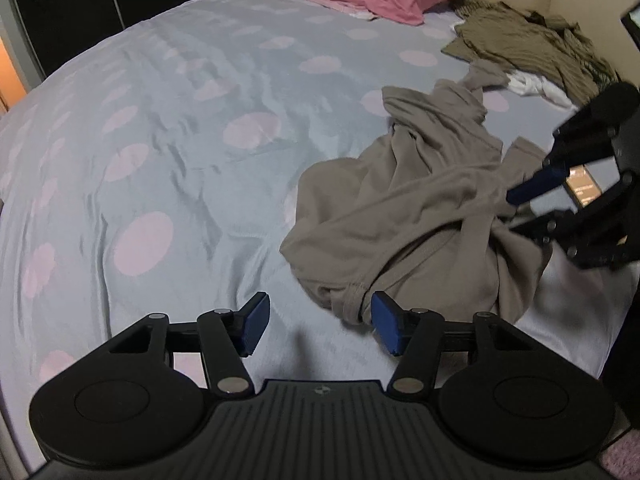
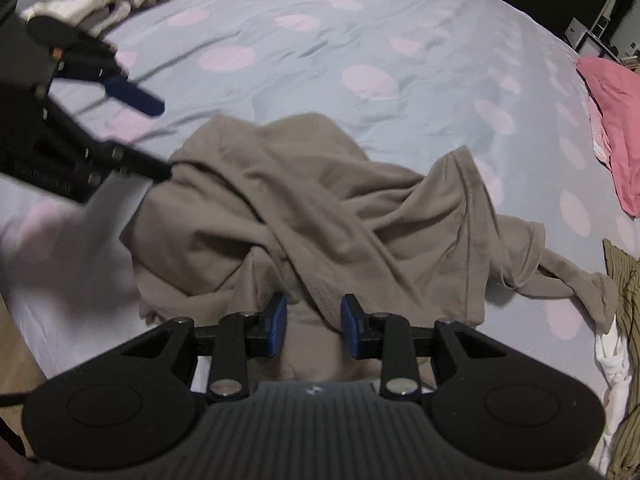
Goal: Fold clothes
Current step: 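Pull the grey-brown shirt out with the right tool and drop it on the bed, then grasp the shirt edge with the left tool while the right tool grasps another edge, lift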
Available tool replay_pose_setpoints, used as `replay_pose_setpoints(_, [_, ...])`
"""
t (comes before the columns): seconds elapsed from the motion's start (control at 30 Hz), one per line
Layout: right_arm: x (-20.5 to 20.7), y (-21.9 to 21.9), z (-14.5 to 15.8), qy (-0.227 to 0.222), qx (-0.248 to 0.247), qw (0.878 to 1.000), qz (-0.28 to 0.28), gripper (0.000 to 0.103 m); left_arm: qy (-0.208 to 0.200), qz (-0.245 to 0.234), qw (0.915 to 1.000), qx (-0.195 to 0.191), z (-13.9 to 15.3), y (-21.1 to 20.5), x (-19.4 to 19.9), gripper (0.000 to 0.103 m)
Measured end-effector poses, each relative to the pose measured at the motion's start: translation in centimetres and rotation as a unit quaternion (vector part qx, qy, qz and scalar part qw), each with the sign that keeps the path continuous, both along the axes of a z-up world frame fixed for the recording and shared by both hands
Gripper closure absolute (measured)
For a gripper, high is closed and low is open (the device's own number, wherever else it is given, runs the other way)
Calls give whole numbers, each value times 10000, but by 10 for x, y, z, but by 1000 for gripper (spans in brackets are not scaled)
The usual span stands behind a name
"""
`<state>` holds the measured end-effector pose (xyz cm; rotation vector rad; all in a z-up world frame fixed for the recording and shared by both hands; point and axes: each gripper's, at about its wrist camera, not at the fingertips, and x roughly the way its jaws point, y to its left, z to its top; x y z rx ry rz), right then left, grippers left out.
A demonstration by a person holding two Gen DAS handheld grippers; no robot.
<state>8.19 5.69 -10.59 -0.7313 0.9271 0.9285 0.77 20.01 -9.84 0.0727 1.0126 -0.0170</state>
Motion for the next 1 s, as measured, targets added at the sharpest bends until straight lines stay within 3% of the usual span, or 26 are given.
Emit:
replay_pose_setpoints(0.13, [4,-7,0,38,-46,9998,-214,69,-21,36,10000,-88,-3,-1,7,55])
replay_pose_setpoints(0.27, [12,-14,-1,248,79,9987,-432,72,-83,102,9998,-174,-3,-2,12,77])
replay_pose_setpoints(0.33, [14,-14,0,304,123,9981,-513,96,-183,185,9994,-210,3,1,11,86])
replay_pose_setpoints(0.4, [15,-13,5,228,219,9980,-545,98,-283,268,9989,-247,8,4,10,97])
replay_pose_setpoints(0.6, [14,-14,32,-139,626,9954,-716,100,-583,516,9963,-356,25,11,6,102])
replay_pose_setpoints(0.67, [13,-14,38,-133,725,9952,-642,98,-683,599,9951,-392,31,14,5,102])
replay_pose_setpoints(0.7, [11,-13,38,-102,718,9959,-535,92,-733,641,9944,-411,34,15,5,102])
replay_pose_setpoints(0.73, [8,-12,39,-71,711,9965,-428,75,-783,682,9937,-429,36,16,4,102])
replay_pose_setpoints(0.77, [3,-10,36,-131,609,9976,-291,69,-833,723,9929,-447,39,17,4,102])
replay_pose_setpoints(0.83, [-9,-4,26,-329,330,9989,13,68,-890,812,9914,-507,44,21,3,102])
replay_pose_setpoints(1.0, [-21,-4,5,-779,-126,9957,488,68,-624,462,9958,-479,37,18,4,101])
